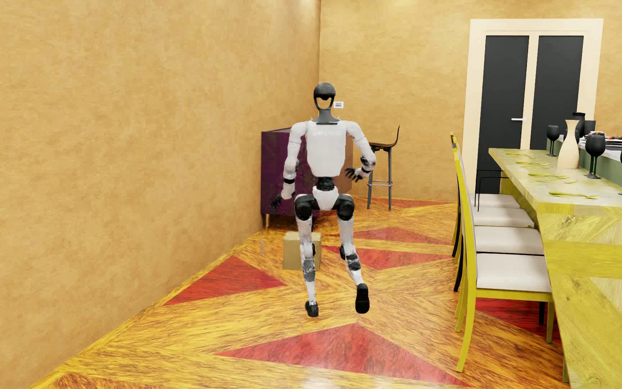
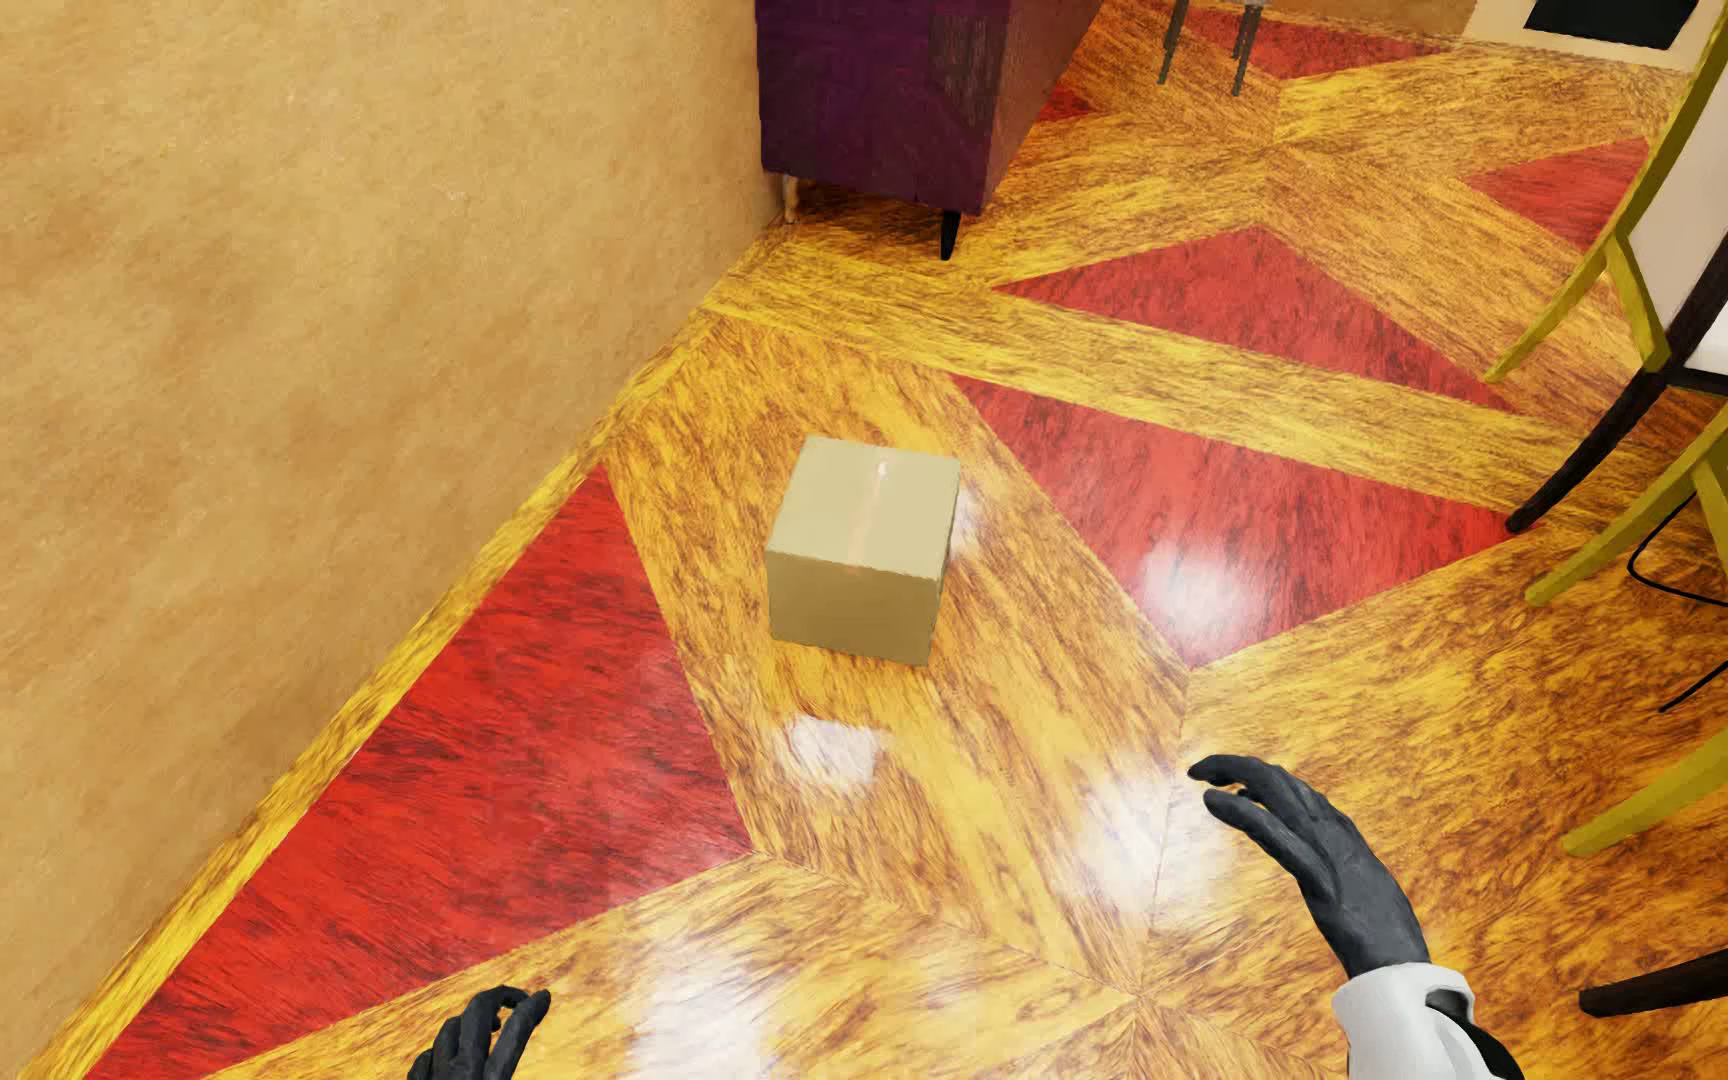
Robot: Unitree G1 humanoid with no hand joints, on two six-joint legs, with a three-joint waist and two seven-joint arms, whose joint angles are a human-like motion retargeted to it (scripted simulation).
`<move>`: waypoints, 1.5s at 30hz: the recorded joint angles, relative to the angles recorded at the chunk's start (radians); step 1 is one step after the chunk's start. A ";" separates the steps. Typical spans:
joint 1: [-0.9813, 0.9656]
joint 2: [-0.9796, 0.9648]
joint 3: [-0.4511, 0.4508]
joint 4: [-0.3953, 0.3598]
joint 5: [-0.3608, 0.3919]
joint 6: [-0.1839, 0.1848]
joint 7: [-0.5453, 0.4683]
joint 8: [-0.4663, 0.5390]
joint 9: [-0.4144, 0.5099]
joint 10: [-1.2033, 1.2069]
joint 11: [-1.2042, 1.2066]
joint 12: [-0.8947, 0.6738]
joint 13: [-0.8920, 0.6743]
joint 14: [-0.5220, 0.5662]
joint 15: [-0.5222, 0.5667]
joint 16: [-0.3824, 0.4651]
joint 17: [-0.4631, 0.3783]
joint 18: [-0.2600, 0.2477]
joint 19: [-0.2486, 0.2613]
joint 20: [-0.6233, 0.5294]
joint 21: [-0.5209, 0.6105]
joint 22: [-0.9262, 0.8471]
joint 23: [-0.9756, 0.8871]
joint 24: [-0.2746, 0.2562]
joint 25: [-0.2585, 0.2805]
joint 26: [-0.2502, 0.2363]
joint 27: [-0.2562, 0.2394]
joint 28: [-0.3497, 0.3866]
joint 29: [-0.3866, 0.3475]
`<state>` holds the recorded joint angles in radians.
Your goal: Take a seat on dark orange box
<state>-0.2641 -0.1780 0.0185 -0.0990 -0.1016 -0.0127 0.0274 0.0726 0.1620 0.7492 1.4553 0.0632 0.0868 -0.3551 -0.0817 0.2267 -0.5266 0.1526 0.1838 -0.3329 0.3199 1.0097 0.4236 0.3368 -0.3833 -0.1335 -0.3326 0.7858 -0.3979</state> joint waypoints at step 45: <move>-0.815 -1.093 -0.034 0.290 -0.204 -0.090 -0.330 0.254 0.697 1.453 0.856 -0.463 -0.371 -0.364 -0.352 0.378 -0.018 -0.283 0.175 -0.174 -0.004 -1.173 -0.409 0.283 -0.236 -0.053 0.169 -0.267 -0.191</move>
<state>-1.0791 -1.2708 -0.0153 0.1907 -0.3057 -0.1032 -0.3027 0.3265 0.8590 2.2021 2.3112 -0.3998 -0.2845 -0.7190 -0.4341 0.6045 -0.5442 -0.1300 0.3591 -0.5070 0.3159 -0.1637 0.0148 0.6201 -0.6189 -0.1867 -0.1634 0.5187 -0.5890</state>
